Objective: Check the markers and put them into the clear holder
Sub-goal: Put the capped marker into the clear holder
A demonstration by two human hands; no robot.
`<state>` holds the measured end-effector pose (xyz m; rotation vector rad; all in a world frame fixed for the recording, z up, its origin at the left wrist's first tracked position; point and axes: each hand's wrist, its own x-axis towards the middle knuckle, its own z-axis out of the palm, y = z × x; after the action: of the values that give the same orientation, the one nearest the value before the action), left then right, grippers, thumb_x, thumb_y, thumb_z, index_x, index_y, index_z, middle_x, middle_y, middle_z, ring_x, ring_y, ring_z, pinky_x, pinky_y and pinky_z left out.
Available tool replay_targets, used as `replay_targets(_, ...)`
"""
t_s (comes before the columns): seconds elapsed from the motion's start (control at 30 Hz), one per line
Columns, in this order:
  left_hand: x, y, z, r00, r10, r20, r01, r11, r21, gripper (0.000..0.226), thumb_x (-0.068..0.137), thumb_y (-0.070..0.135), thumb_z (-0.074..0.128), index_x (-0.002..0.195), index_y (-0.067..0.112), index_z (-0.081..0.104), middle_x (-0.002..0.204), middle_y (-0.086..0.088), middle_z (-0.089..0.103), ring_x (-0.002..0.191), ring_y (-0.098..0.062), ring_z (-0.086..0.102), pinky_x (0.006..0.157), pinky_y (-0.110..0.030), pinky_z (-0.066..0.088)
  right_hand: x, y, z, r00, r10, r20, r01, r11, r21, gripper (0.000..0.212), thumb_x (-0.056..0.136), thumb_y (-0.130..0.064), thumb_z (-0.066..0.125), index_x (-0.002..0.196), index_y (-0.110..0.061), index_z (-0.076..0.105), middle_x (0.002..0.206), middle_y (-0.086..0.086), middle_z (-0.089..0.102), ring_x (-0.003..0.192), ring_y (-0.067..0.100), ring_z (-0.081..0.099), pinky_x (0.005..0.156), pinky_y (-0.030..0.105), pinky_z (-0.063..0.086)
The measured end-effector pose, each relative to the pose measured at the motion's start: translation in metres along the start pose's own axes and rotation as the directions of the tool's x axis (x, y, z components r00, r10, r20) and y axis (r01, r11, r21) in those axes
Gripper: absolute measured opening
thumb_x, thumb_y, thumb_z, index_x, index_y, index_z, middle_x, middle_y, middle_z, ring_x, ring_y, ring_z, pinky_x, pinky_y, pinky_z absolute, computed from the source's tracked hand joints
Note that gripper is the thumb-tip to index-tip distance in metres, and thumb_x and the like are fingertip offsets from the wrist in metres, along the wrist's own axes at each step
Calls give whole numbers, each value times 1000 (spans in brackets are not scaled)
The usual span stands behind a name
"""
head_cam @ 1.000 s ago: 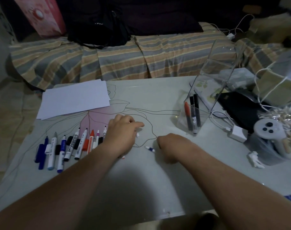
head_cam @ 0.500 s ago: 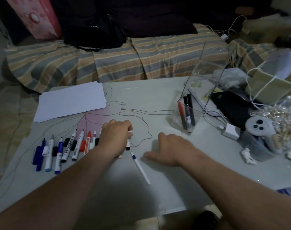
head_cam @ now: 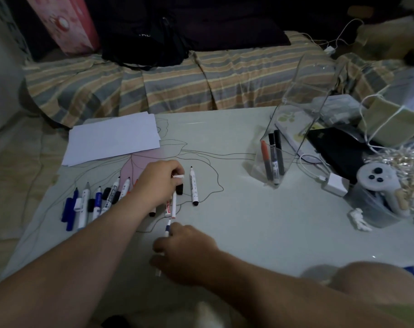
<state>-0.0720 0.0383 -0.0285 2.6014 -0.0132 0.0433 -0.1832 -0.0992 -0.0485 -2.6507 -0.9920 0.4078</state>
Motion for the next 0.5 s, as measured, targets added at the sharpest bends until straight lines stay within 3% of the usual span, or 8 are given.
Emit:
replay_targets(0.13,-14,-4,-1,997,0,74,0,1000,5,18,87,15,72,96,31,71,93,8,69,84,-14,65,75,-29,53,9,25,-8,978,208,25,-208,978,-21,24,97,-29,48,109,-15,64,103,13,52,97,37,59,69,35,41)
replay_targets(0.27,-22,-8,-5,996,13,88,-11,1000,-29,18,84,15,75,91,31,72,86,10,70,80,-9,65,68,-24,49,-14,56,-29,942,316,113,-311,948,-63,28,88,-8,53,115,-12,51,114,18,57,103,40,61,72,35,43)
replay_targets(0.37,-25,-6,-8,998,-8,65,15,994,-105,13,86,18,74,90,30,71,82,11,70,75,-4,64,62,-19,45,-29,83,-44,916,390,94,-385,921,-69,31,84,-17,60,114,-15,53,114,14,58,105,36,61,73,33,45)
replay_targets(0.5,-27,7,-7,999,23,42,-16,988,-152,8,89,23,71,93,30,69,86,11,73,80,-2,67,68,-18,47,-30,115,-65,926,350,-142,-348,937,42,27,95,-31,53,120,-32,64,101,1,49,100,30,61,81,36,50)
